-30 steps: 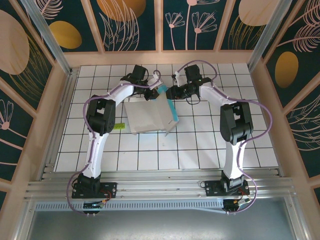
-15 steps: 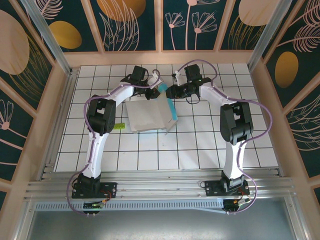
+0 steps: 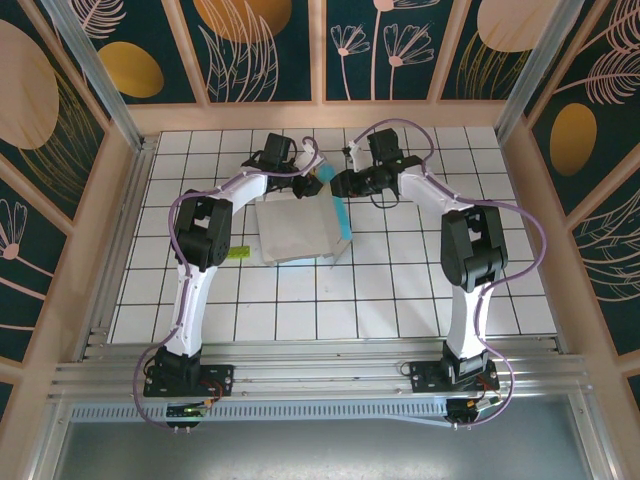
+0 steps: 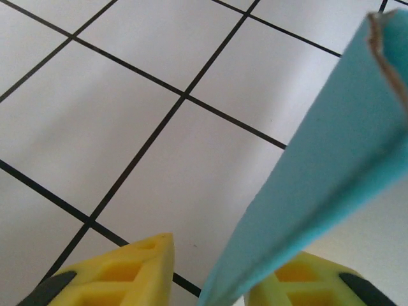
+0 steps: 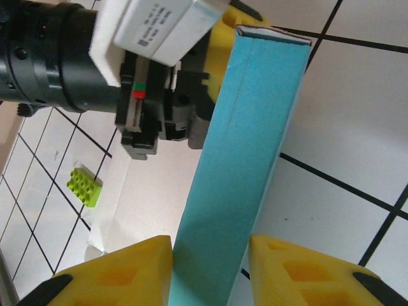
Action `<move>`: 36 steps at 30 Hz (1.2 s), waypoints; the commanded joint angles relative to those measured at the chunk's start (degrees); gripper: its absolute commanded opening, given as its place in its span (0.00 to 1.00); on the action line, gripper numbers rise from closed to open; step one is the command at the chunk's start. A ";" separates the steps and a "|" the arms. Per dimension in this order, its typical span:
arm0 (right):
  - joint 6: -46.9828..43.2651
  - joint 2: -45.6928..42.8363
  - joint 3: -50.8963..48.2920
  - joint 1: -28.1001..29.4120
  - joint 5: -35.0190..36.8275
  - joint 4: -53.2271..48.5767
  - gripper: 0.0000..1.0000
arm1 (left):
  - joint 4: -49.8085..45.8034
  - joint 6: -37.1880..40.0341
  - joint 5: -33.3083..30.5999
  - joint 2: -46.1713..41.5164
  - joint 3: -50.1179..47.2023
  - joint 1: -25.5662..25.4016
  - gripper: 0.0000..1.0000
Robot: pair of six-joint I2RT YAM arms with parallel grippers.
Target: Fold the paper box
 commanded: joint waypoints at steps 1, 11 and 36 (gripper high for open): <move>-0.27 -2.69 -0.42 1.59 1.66 -2.40 0.37 | 4.70 -2.62 0.15 -2.61 -1.03 0.16 0.33; -2.29 -2.86 1.30 3.50 7.59 -3.97 0.37 | 5.76 -1.88 -1.23 -5.29 -3.55 0.20 0.50; -22.21 2.10 13.10 12.70 22.53 -11.62 0.38 | 4.90 -32.04 -15.15 -33.35 -28.77 7.55 0.52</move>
